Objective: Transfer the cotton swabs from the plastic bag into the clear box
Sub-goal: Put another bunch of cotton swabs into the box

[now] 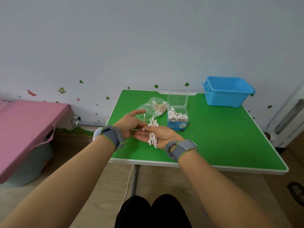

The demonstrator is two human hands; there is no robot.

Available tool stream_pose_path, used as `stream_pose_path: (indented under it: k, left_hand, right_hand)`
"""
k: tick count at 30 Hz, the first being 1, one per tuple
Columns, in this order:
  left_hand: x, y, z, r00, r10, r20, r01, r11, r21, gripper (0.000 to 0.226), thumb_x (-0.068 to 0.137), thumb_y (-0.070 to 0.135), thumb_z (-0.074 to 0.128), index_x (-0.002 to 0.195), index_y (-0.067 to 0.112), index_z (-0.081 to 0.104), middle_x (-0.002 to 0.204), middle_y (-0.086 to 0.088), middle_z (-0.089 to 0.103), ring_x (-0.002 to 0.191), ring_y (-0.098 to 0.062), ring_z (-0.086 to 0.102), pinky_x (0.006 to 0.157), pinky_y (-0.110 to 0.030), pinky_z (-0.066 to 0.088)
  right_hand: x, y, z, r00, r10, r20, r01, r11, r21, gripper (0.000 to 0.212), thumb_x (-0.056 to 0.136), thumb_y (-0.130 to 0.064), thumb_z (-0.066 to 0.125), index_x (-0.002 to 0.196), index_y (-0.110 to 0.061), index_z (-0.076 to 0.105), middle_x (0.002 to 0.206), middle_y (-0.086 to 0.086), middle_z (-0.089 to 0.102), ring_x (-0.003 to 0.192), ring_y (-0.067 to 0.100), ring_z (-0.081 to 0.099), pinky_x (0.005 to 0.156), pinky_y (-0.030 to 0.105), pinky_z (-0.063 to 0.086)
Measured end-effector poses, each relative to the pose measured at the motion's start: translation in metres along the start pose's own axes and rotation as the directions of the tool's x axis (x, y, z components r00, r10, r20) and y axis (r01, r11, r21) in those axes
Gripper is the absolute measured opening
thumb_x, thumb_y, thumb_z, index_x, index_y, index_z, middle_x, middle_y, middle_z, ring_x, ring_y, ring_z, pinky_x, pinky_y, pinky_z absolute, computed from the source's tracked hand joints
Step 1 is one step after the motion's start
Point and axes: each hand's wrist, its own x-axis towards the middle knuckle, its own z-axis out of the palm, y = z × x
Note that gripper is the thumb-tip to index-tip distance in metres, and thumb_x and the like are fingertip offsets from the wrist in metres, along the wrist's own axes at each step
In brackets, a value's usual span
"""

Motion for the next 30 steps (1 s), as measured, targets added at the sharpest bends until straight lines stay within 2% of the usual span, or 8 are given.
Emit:
stream_pose_path:
  k: [3, 6, 9, 13, 20, 24, 28, 30]
  left_hand:
    - [-0.001, 0.0, -0.001, 1.0, -0.002, -0.008, 0.002, 1.0, 0.012, 0.044, 0.089, -0.006, 0.05, 0.124, 0.02, 0.054, 0.084, -0.009, 0.061, 0.072, -0.019, 0.055, 0.057, -0.029, 0.045]
    - [-0.003, -0.001, 0.0, 0.998, 0.043, -0.036, -0.042, 0.999, 0.013, 0.031, 0.088, -0.004, 0.054, 0.115, 0.012, 0.059, 0.083, -0.008, 0.064, 0.065, -0.017, 0.059, 0.049, -0.025, 0.05]
    - [-0.005, -0.003, 0.003, 0.997, 0.069, -0.026, -0.069, 0.998, 0.005, 0.019, 0.087, -0.004, 0.058, 0.102, 0.008, 0.061, 0.068, -0.006, 0.066, 0.048, -0.014, 0.062, 0.045, -0.023, 0.054]
    - [-0.004, -0.003, 0.004, 0.993, 0.11, -0.049, -0.109, 0.994, 0.033, 0.011, 0.086, -0.001, 0.061, 0.087, 0.01, 0.065, 0.073, -0.005, 0.064, 0.055, -0.015, 0.057, 0.046, -0.022, 0.05]
    - [-0.003, -0.008, 0.011, 0.984, 0.097, -0.149, -0.117, 0.985, -0.13, 0.023, 0.095, 0.023, 0.051, 0.096, 0.006, 0.067, 0.061, 0.0, 0.059, 0.047, -0.01, 0.05, 0.042, -0.019, 0.041]
    - [0.0, -0.022, 0.02, 0.951, 0.061, -0.303, -0.173, 0.918, -0.357, 0.042, 0.101, 0.032, 0.034, 0.07, 0.013, 0.057, 0.041, 0.007, 0.054, 0.037, -0.007, 0.049, 0.052, -0.023, 0.039]
    - [0.0, -0.03, 0.024, 0.905, 0.087, -0.416, -0.291, 0.842, -0.455, 0.044, 0.101, 0.028, 0.033, 0.069, 0.012, 0.058, 0.054, 0.003, 0.064, 0.054, -0.011, 0.058, 0.06, -0.026, 0.044]
    - [0.002, -0.032, 0.024, 0.88, 0.081, -0.469, -0.335, 0.805, -0.489, 0.042, 0.101, 0.023, 0.033, 0.072, 0.009, 0.059, 0.062, -0.002, 0.064, 0.064, -0.016, 0.058, 0.065, -0.025, 0.045]
  right_hand:
    - [-0.005, 0.0, 0.0, 1.0, 0.006, 0.017, -0.006, 1.0, 0.016, 0.018, 0.098, -0.003, 0.044, 0.09, 0.008, 0.056, 0.084, 0.028, 0.066, 0.124, 0.044, 0.049, 0.089, 0.038, 0.052]
    - [-0.008, -0.001, 0.0, 0.999, -0.01, 0.051, 0.008, 0.999, 0.039, 0.019, 0.098, -0.001, 0.044, 0.092, 0.011, 0.057, 0.083, 0.027, 0.068, 0.113, 0.046, 0.056, 0.08, 0.037, 0.057]
    - [-0.007, -0.002, -0.001, 0.997, -0.036, 0.07, 0.033, 0.998, 0.055, 0.023, 0.099, -0.002, 0.039, 0.107, 0.012, 0.056, 0.099, 0.022, 0.067, 0.109, 0.035, 0.062, 0.091, 0.036, 0.052]
    - [-0.006, -0.002, -0.001, 0.998, -0.043, 0.043, 0.039, 0.996, 0.078, 0.018, 0.098, -0.002, 0.042, 0.092, 0.004, 0.058, 0.07, 0.015, 0.07, 0.067, 0.025, 0.072, 0.067, 0.035, 0.06]
    - [-0.001, -0.005, 0.011, 0.978, -0.205, -0.029, 0.206, 0.978, 0.036, 0.019, 0.098, -0.005, 0.047, 0.082, -0.004, 0.057, 0.048, 0.002, 0.053, 0.041, 0.012, 0.056, 0.051, 0.025, 0.055]
    - [0.014, -0.007, 0.02, 0.882, -0.463, -0.093, 0.453, 0.885, -0.108, 0.024, 0.096, -0.005, 0.048, 0.073, -0.001, 0.053, 0.06, 0.01, 0.056, 0.047, 0.013, 0.057, 0.054, 0.026, 0.051]
    - [0.029, 0.0, 0.017, 0.742, -0.661, -0.108, 0.588, 0.721, -0.367, 0.015, 0.095, -0.008, 0.051, 0.082, -0.009, 0.056, 0.067, 0.01, 0.061, 0.068, 0.018, 0.063, 0.077, 0.037, 0.053]
    - [0.035, 0.006, 0.014, 0.689, -0.719, -0.092, 0.624, 0.653, -0.429, 0.012, 0.095, -0.008, 0.052, 0.085, -0.013, 0.058, 0.066, 0.006, 0.061, 0.067, 0.014, 0.059, 0.077, 0.03, 0.052]
